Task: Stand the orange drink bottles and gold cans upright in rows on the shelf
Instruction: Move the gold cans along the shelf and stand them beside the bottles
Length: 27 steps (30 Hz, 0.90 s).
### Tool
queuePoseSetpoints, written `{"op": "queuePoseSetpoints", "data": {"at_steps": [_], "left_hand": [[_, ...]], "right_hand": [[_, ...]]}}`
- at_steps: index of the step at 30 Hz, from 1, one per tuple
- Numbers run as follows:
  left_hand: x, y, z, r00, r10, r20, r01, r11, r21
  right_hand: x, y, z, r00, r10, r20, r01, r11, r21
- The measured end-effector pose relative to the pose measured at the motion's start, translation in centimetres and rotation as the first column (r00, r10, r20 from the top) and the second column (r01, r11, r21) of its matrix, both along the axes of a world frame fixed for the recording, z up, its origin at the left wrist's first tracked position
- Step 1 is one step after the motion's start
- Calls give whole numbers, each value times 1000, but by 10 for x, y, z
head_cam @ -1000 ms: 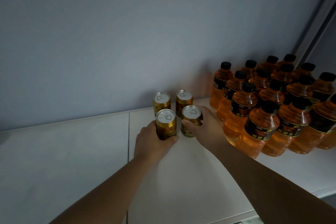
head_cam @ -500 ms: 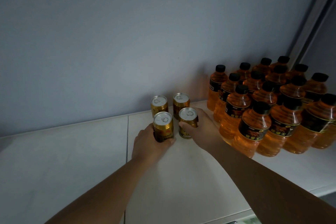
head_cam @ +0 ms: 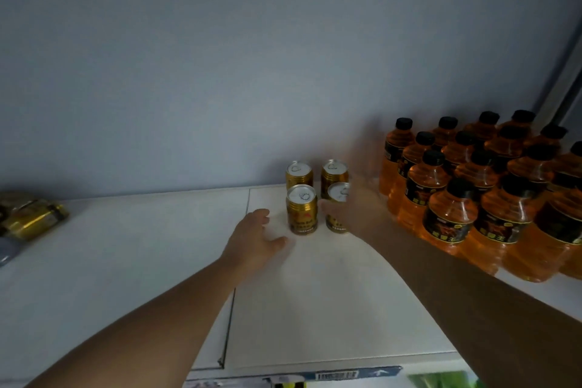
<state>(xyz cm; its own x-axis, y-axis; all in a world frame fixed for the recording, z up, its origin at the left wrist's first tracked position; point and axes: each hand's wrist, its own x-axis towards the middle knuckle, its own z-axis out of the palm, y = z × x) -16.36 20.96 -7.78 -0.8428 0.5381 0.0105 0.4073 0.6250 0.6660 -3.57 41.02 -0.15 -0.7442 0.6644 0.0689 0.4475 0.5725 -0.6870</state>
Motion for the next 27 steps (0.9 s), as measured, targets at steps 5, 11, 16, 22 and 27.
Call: {"op": "queuePoseSetpoints", "data": {"at_steps": [5, 11, 16, 22, 27], "left_hand": [[1, -63, 10, 992, 93, -81, -101, 988, -113], [8, -161, 16, 964, 243, -111, -259, 952, -164], [15, -254, 19, 926, 358, -120, -372, 917, -141], [25, -374, 14, 876, 478, -66, -483, 872, -86], [33, -477, 2, 831, 556, 20, -555, 831, -42]], "right_hand": [[-19, -26, 23, 978, 206, 16, -205, 955, 216], [-44, -97, 22, 906, 424, -17, -405, 876, 260], [-64, -179, 15, 835, 549, 36, -539, 803, 256], [-85, -303, 6, 758, 650, 47, -645, 737, 204], [-100, -410, -11, 692, 715, 97, -721, 678, 146]]}}
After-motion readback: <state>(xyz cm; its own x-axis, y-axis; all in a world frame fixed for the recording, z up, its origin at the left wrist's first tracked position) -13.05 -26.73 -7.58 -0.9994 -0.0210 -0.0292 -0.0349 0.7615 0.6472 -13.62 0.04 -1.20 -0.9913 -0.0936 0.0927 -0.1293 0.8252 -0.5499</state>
